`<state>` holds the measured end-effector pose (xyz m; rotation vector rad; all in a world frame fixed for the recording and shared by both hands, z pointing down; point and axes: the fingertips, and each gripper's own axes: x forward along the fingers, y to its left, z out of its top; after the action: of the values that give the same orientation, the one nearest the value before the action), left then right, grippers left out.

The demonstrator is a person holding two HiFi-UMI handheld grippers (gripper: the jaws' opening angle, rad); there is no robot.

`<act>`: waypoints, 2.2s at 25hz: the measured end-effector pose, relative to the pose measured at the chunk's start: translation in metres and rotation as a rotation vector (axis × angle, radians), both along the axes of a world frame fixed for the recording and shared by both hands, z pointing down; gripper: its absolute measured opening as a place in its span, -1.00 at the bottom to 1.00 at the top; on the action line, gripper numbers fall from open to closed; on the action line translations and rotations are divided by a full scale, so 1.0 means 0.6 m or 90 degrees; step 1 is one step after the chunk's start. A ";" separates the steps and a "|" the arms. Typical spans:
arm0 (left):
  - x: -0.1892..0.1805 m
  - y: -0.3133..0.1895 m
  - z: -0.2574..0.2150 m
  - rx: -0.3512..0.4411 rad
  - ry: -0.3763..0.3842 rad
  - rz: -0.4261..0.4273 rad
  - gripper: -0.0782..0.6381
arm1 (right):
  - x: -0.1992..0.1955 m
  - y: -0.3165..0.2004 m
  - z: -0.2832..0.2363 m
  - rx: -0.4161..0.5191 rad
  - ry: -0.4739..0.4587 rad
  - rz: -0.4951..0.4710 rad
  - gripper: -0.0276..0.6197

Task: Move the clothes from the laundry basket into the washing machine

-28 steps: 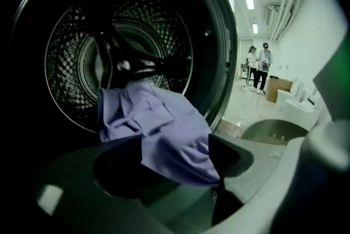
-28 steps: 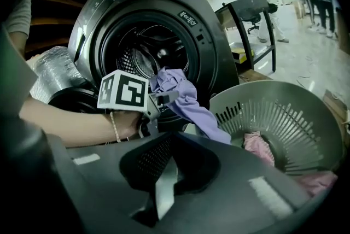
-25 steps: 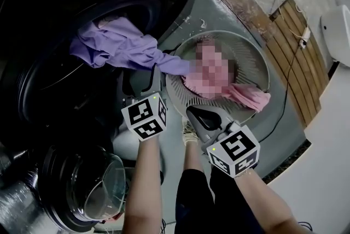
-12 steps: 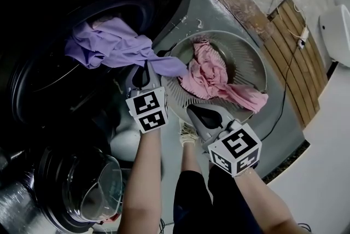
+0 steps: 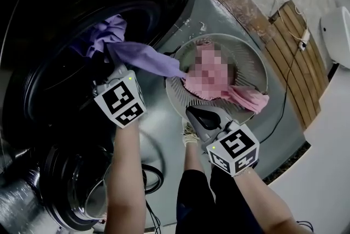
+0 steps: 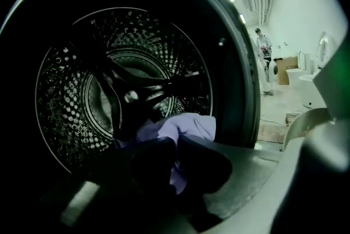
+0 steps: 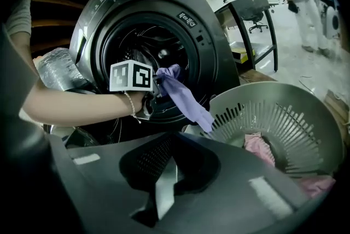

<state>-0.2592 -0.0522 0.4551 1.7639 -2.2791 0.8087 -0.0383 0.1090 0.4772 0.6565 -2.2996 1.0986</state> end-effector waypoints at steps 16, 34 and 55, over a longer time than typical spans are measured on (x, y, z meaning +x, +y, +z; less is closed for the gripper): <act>-0.081 -0.042 -0.019 0.052 0.061 -0.093 -0.08 | -0.032 -0.032 0.006 0.043 0.017 -0.006 -0.85; 0.083 0.099 0.135 -0.110 0.185 -0.030 -0.01 | -0.023 -0.031 0.009 0.053 0.021 0.004 -0.85; -0.084 -0.051 -0.025 0.049 0.009 -0.097 -0.73 | -0.036 -0.032 0.013 0.059 0.019 0.007 -0.85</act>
<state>-0.3098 -0.0830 0.4400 1.5959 -2.4308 0.6875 -0.0601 0.0898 0.4853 0.7162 -2.3359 0.9855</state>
